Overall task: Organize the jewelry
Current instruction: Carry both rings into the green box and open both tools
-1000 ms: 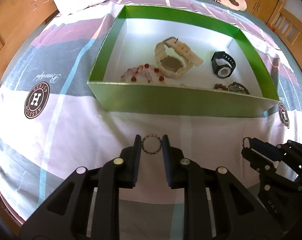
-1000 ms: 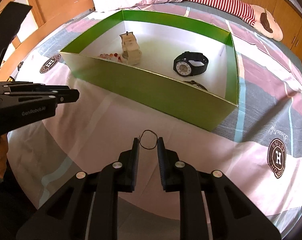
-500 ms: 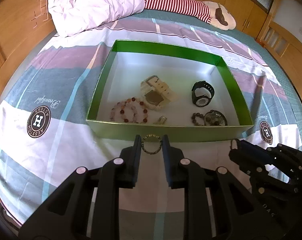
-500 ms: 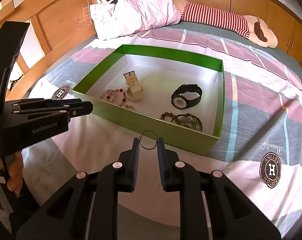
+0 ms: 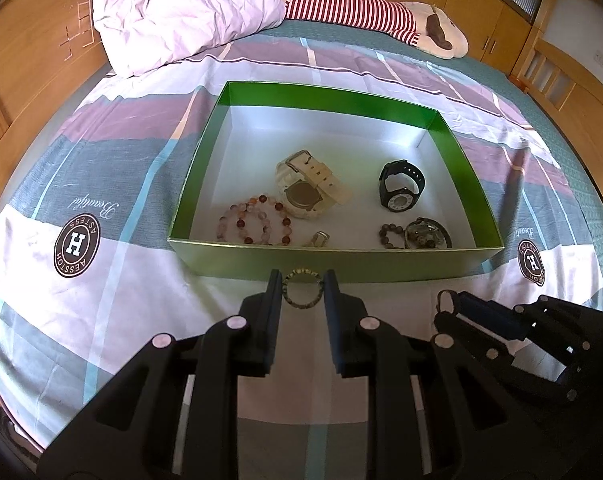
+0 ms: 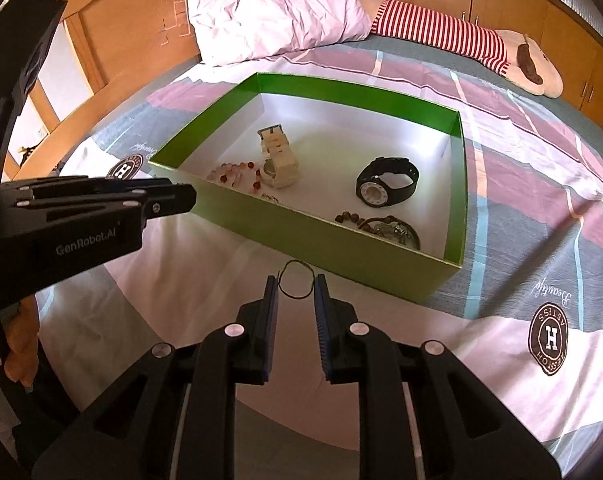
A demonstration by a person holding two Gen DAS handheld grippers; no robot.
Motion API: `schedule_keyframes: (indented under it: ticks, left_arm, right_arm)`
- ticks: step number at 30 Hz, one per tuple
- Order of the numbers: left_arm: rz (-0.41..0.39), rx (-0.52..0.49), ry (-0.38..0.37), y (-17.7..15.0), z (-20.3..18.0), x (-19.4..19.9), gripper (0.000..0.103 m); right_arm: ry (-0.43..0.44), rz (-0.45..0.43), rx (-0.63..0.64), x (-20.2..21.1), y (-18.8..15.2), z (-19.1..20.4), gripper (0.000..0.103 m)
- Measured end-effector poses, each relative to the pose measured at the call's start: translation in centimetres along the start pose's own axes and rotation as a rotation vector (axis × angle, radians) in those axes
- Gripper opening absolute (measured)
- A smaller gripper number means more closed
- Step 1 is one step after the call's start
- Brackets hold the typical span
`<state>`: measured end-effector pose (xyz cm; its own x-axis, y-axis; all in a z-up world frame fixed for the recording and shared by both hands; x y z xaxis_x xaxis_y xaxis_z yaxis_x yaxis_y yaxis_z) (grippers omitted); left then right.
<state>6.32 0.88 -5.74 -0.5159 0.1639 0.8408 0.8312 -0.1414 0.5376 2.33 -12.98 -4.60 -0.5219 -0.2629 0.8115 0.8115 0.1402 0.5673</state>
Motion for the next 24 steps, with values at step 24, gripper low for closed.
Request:
schedule_keyframes:
  ticks: [24]
  left_arm:
    - [0.014, 0.03, 0.048, 6.5, 0.3, -5.7, 0.021]
  right_arm:
    - [-0.045, -0.051, -0.176, -2.9, 5.3, -7.9, 0.018]
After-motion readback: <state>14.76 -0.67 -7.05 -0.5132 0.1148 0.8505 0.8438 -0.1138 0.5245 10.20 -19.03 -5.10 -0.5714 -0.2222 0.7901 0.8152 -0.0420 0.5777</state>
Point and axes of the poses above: each gripper's, at about its wrist camera, not at the fingertips, and x roughly against the way its jaws point, z to its left, y to its top, the point moved 3 cm from there along -x, roughly the way its jaws point, and after that the axes turned 3 degrees about y, right-handed, at the moved point
